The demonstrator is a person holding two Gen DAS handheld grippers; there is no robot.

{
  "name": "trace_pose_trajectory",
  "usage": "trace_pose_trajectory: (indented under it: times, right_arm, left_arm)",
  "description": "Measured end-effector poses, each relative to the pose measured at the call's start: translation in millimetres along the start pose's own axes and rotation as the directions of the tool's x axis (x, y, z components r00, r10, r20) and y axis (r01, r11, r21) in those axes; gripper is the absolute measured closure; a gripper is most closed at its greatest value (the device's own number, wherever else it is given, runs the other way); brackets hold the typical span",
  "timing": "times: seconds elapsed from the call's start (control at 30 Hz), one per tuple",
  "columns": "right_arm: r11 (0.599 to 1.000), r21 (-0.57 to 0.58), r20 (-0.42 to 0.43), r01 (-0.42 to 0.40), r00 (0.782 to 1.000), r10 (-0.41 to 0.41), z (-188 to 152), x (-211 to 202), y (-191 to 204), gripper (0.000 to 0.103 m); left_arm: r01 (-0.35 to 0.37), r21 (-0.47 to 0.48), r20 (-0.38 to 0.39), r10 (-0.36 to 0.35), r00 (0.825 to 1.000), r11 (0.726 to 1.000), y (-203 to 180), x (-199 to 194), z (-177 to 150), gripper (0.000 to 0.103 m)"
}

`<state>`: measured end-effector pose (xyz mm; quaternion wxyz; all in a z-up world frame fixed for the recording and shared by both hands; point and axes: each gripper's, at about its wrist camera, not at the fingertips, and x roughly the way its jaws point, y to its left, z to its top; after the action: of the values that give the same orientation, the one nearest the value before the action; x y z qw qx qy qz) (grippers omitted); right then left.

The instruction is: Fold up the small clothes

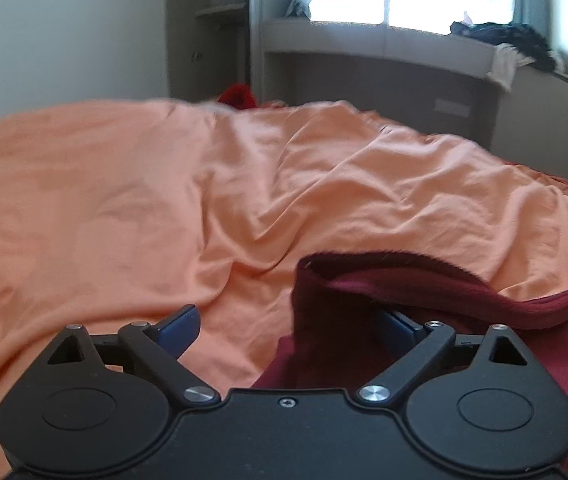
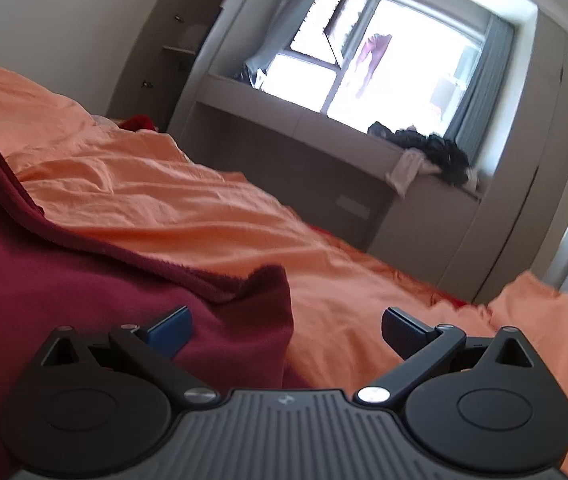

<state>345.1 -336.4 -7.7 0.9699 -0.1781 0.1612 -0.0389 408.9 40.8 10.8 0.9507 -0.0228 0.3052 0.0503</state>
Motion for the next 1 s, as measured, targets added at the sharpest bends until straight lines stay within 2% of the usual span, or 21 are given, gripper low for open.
trace_pose_trajectory:
  times: [0.1,0.17,0.27,0.4,0.5,0.67,0.73,0.8,1.0]
  right_arm:
    - [0.999,0.011,0.017,-0.039,0.999,0.038,2,-3,-5,0.0]
    - [0.992,-0.039,0.048,-0.119,0.991,0.121,8,-8,-6,0.0]
    - [0.954,-0.147,0.014,-0.261,0.964,0.266,19,-4,5,0.0]
    - [0.926,-0.226,-0.039,-0.303,0.952,0.302,32,18,23,0.0]
    - [0.936,-0.216,-0.063,-0.278,0.961,0.271,42,42,29,0.0]
    - [0.979,-0.133,-0.089,-0.157,0.985,0.146,51,81,28,0.0]
    - [0.989,-0.111,-0.097,-0.099,0.991,0.088,49,88,24,0.0]
    - [0.995,-0.085,-0.087,-0.055,0.995,0.048,47,87,16,0.0]
    - [0.998,-0.053,-0.046,-0.025,0.999,0.023,35,46,-13,0.0]
  left_arm:
    - [0.009,-0.054,-0.02,-0.01,1.0,0.999,10,3,1,0.008]
    - [0.004,-0.065,-0.028,-0.006,1.0,0.998,15,6,3,0.005]
    - [0.022,-0.06,-0.074,-0.027,0.997,0.998,16,16,6,0.002]
    - [0.047,-0.037,-0.125,-0.051,0.991,0.998,14,26,9,0.002]
    - [0.04,-0.075,-0.144,-0.051,0.988,0.996,21,35,13,0.002]
    - [-0.029,-0.142,-0.154,0.007,0.988,0.989,35,48,21,0.003]
    - [-0.034,-0.148,-0.163,0.009,0.987,0.988,37,50,23,0.003]
    - [-0.031,-0.14,-0.149,0.01,0.989,0.99,38,49,24,0.003]
    - [0.004,-0.143,-0.101,-0.019,0.995,0.99,42,38,25,0.003]
